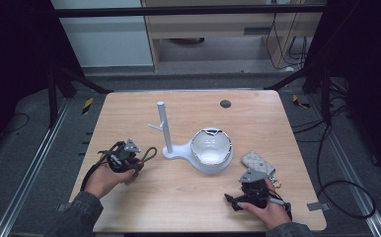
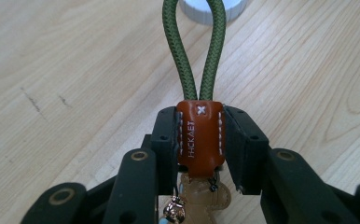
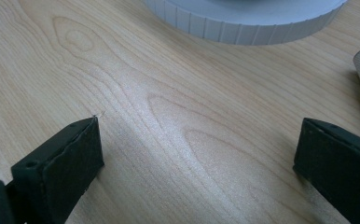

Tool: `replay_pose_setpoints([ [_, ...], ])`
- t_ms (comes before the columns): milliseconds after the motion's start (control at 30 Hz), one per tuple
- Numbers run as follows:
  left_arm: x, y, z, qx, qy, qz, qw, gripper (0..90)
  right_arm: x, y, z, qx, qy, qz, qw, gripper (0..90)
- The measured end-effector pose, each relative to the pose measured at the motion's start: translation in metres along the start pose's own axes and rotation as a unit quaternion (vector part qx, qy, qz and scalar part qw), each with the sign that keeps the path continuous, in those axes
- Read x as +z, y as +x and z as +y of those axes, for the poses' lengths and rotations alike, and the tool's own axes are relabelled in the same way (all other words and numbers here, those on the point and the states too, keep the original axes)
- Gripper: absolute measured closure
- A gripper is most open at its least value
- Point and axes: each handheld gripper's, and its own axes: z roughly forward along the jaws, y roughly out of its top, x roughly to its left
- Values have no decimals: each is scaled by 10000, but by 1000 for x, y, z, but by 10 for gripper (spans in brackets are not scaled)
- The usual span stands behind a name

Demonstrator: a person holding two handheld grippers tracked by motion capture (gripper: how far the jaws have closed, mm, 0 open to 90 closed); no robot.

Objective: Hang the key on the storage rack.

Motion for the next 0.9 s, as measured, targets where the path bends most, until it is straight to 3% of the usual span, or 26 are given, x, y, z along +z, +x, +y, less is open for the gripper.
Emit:
replay_pose_setpoints([
  [200,-15,-7,-6,-122,-513,176,9985,661,1,0,1,12,-3,-6,10000,6],
  [300,-19,-7,-6,-149,-610,215,9978,661,1,0,1,32,1,-28,10000,5],
  [467,-34,-12,-5,-233,-945,318,9947,662,2,0,2,53,10,-79,10000,3],
  [900,-54,-34,5,-119,-1510,288,9880,662,3,-2,3,45,9,-62,10000,3],
])
